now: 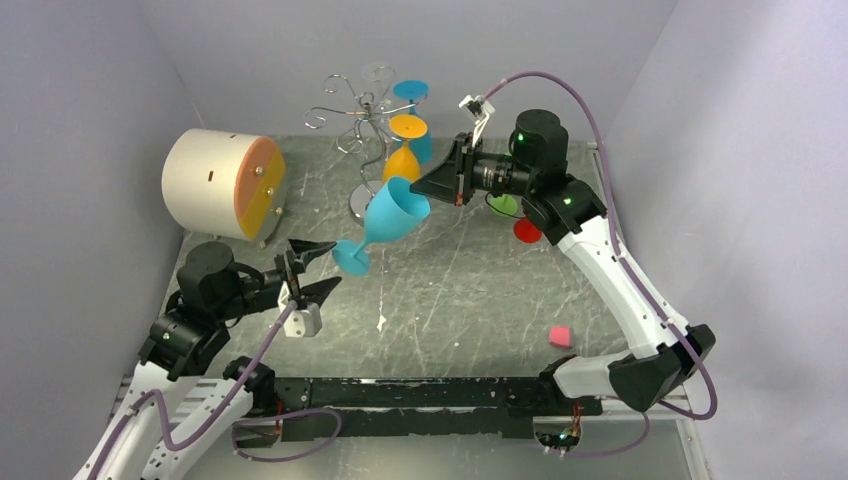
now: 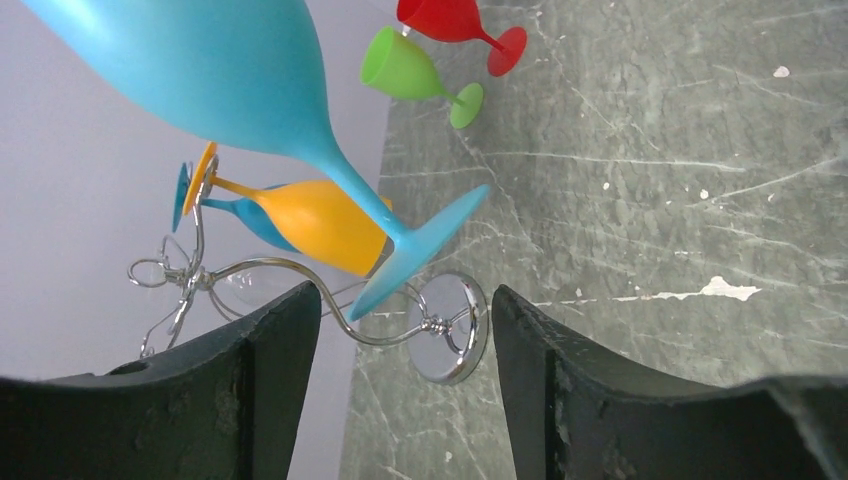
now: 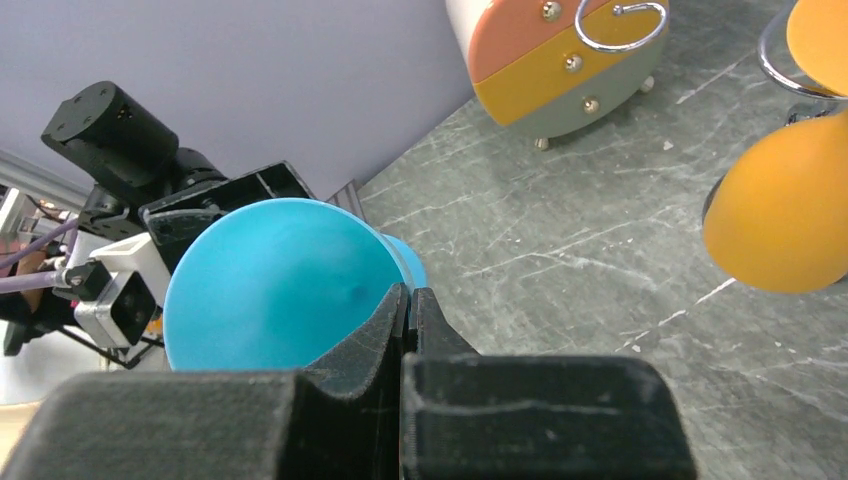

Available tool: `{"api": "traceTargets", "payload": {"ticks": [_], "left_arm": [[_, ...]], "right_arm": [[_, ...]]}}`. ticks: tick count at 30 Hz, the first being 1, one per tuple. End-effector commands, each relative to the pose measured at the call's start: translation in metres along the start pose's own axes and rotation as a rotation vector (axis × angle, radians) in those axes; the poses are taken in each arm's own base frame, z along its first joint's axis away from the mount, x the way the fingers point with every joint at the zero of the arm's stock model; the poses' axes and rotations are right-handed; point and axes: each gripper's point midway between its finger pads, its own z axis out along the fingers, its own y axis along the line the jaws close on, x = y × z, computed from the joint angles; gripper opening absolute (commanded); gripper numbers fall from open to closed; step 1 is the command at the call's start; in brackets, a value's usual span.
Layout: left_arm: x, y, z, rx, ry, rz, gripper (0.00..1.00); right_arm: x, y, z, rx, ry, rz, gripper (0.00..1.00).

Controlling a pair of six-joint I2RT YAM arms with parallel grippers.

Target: Place the wine glass upside down on the wine glass rack

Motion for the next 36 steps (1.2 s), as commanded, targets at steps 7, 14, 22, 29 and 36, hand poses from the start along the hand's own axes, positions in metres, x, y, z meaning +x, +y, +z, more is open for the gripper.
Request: {"api": "traceTargets", "payload": {"ticks": [7,14,22,29,36], "left_arm": [[-0.001,-0.003,0.008,0.062,-0.032,0.032,0.61],[0.002,-0.006,0.011,0.077,-0.029,0.030,0.38],[0.002,-0.003,0.009,0.071,-0.015,0.008,0.07],[-0.009,0.006,0.002,-0.014,-0.048,-0.018,0.07],[-0.013,0.010,-0.003,-0.121,-0.076,-0.141,0.07]], "right_arm": [[0.010,0.003,0.009,-0.057,0.044,-0.016,0.00],[0.012,0.002,0.014,-0.050,0.058,-0.025,0.00],[0.010,-0.002,0.013,-0.032,0.033,-0.064,0.17],[0.007,-0.013,0.003,0.053,-0.060,-0.142,0.50],[-0.007,-0.016,-0.026,0.159,-0.248,-0.265,0.66]]}}
